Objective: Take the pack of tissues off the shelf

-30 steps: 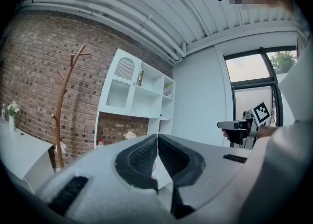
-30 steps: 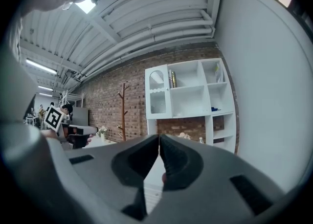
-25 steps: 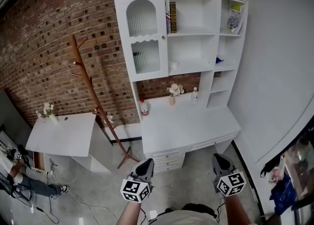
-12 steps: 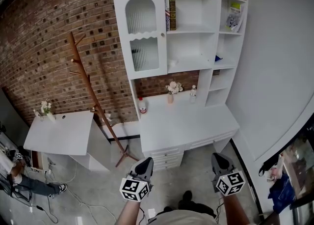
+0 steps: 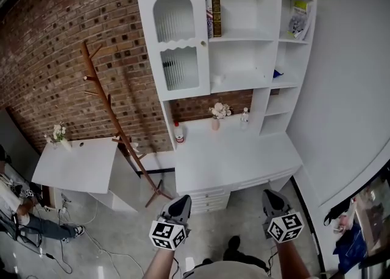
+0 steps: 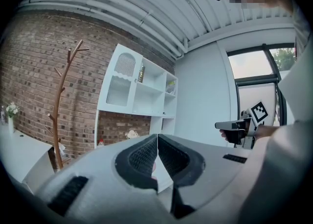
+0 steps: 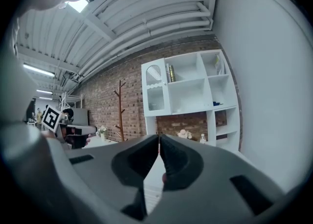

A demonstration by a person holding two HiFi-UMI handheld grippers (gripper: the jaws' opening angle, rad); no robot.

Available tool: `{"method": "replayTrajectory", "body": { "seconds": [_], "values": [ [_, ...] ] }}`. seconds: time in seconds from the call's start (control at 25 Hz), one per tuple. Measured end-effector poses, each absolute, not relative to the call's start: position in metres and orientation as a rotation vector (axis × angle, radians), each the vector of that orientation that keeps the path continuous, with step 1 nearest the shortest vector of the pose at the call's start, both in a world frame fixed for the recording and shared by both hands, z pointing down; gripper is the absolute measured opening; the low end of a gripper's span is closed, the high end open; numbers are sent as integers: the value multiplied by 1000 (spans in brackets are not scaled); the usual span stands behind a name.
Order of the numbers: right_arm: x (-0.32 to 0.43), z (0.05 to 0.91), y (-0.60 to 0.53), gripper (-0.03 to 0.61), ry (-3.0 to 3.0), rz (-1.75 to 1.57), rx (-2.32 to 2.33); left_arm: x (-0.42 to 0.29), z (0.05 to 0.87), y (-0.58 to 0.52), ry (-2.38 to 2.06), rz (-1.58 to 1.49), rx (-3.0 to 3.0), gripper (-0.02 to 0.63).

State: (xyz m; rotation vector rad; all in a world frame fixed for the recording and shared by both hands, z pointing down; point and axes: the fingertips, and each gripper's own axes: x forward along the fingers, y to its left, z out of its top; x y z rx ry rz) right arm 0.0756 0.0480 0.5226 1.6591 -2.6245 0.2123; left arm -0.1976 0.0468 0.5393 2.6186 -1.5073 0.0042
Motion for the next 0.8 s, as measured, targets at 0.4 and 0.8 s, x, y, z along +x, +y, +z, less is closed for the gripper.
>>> {"method": "replayTrajectory", "body": {
  "seconds": [0.4, 0.8],
  "values": [
    [99, 521, -24, 31, -2660, 237, 1594, -169, 535, -11, -1560, -5, 2574, 26],
    [132, 524, -94, 31, -2705, 246, 1532, -137, 532, -66, -1631, -11, 2542, 26]
  ]
}}
